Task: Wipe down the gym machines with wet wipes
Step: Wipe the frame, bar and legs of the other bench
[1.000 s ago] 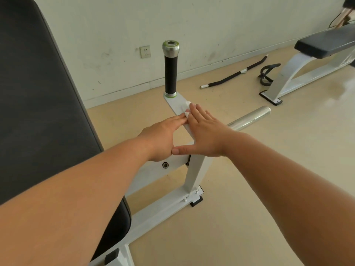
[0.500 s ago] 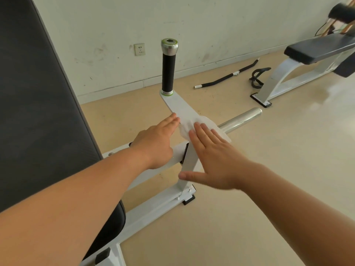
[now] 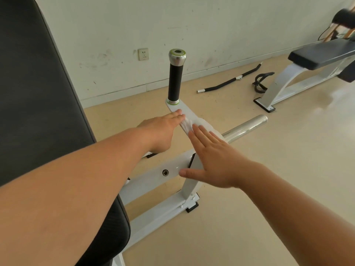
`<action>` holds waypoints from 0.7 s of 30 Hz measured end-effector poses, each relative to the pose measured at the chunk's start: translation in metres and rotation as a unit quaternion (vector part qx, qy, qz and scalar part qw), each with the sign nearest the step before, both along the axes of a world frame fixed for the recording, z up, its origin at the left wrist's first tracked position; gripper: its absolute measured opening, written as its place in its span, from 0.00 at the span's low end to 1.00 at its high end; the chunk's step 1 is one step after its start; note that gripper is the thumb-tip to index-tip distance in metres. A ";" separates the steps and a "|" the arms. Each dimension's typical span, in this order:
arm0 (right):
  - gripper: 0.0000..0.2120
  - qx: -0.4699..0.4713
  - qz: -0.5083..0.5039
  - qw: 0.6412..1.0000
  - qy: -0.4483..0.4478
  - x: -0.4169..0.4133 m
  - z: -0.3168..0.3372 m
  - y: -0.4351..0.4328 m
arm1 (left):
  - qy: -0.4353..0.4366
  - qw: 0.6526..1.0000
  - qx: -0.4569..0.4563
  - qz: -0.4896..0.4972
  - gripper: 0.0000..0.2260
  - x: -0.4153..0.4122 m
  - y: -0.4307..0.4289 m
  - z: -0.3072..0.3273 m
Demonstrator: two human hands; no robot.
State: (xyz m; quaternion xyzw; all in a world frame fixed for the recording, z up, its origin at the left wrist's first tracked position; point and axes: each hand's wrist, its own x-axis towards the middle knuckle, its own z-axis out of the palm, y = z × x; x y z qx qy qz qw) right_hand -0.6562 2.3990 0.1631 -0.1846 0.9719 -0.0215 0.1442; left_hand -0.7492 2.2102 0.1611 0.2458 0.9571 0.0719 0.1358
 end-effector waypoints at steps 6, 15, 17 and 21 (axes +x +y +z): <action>0.58 0.000 0.000 1.000 -0.011 -0.022 0.000 -0.006 | 0.060 0.997 0.033 0.021 0.41 -0.001 0.002 -0.016; 0.65 -0.018 -0.015 1.000 0.017 -0.097 -0.006 -0.036 | 0.045 0.991 0.037 0.117 0.41 -0.002 -0.025 -0.028; 0.63 -0.029 -0.017 0.999 0.014 -0.090 -0.004 -0.036 | 0.041 0.988 0.061 0.134 0.41 0.001 -0.027 -0.024; 0.56 -0.037 0.005 0.999 0.022 -0.043 -0.003 -0.026 | 0.027 0.994 0.073 0.076 0.40 0.014 -0.017 -0.018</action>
